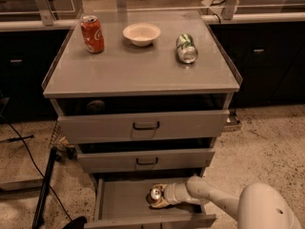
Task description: Place orange can into bottom drawer
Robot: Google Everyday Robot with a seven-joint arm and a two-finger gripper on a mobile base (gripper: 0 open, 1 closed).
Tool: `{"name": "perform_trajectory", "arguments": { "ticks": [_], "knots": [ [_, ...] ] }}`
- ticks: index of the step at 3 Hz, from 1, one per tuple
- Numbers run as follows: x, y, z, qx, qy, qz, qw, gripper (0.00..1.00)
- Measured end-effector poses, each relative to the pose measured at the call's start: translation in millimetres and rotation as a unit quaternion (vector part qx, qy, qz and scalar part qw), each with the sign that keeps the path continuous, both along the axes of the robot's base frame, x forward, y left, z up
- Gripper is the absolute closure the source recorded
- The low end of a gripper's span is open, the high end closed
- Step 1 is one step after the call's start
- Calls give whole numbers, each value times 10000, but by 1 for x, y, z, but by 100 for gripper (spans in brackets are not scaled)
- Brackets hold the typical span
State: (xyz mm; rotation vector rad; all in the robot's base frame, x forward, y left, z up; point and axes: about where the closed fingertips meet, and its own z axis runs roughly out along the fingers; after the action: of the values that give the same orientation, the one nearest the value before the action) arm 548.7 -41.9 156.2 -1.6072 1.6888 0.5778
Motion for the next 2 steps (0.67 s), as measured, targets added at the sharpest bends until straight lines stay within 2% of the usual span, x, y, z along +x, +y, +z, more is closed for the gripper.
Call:
{"name": "perform_trajectory", "arguments": {
  "ticks": [1,2],
  "knots": [
    [0,0,0,0,0,0,10000,50],
    [0,0,0,0,0,0,10000,19]
  ]
}}
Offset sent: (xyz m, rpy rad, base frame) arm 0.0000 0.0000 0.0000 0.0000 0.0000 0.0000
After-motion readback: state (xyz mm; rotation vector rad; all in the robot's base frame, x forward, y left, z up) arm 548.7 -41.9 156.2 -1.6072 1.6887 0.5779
